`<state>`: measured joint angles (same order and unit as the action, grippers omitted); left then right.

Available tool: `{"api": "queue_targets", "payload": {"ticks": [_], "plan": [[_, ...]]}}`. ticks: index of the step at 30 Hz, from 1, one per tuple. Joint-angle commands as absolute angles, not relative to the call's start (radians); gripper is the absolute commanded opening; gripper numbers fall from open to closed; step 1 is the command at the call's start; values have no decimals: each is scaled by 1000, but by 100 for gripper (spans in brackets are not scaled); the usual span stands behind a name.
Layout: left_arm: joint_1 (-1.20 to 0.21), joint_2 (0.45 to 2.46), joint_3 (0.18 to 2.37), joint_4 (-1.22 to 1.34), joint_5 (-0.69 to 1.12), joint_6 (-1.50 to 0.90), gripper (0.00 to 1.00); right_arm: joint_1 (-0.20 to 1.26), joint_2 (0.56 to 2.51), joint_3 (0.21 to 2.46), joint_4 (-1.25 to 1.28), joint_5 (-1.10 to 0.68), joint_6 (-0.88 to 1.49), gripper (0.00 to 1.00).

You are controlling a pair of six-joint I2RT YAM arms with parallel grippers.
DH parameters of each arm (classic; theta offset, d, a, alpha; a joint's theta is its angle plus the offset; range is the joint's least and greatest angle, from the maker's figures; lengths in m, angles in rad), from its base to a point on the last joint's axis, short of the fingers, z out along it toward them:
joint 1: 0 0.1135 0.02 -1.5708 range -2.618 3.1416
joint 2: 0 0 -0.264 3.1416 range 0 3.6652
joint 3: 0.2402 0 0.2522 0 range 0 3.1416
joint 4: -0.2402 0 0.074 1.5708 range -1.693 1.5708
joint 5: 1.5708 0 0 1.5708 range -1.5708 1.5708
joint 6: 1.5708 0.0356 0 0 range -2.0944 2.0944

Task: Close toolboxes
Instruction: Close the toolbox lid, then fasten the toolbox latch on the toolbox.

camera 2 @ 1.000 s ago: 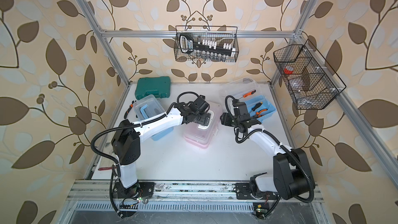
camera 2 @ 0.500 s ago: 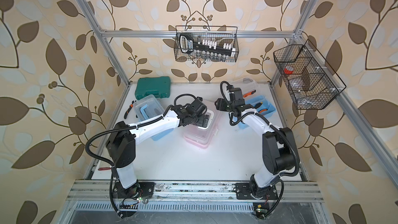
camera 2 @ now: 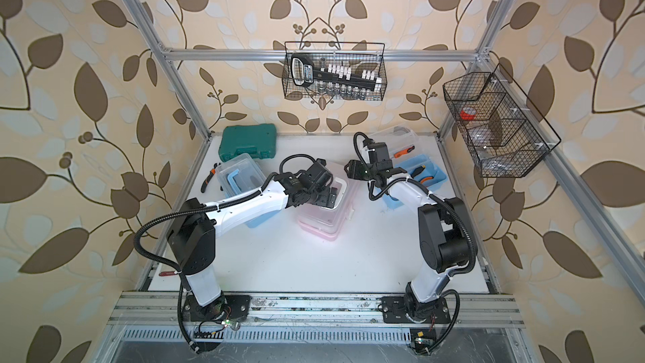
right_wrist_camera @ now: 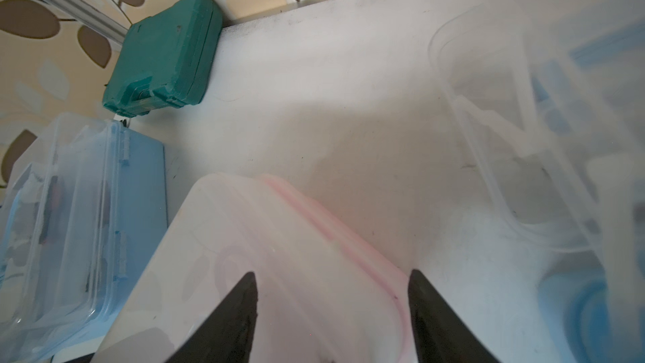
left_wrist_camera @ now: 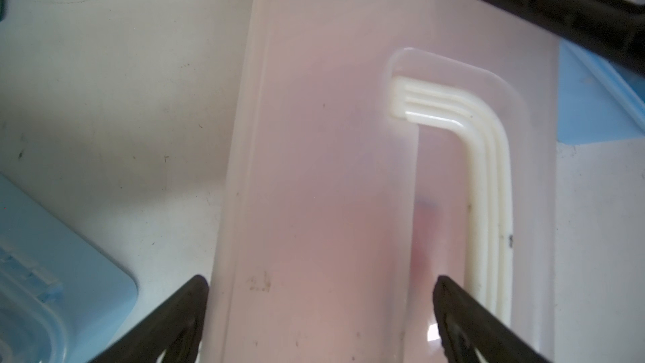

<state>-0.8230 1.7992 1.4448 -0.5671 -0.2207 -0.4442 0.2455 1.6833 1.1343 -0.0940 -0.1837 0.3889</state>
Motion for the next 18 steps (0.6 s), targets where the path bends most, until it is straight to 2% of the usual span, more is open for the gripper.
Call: {"api": "queue_targets", "payload": {"ticks": [1,8,11,18], "plan": [[-825,1793,1401,-648,-202,-447,99,234,1592,1089,-148,-54,412,66],[-825,1783,1388,-635,-196,-440,99,209,1427,891,-169,-64,444,66],[-825,1778,1385,-625,-195,-432,99,210,1356,763,-124,-119,457,66],[-825,1770,1394,-625,-199,-417,99,334,1185,481,62,-77,506,67]]}}
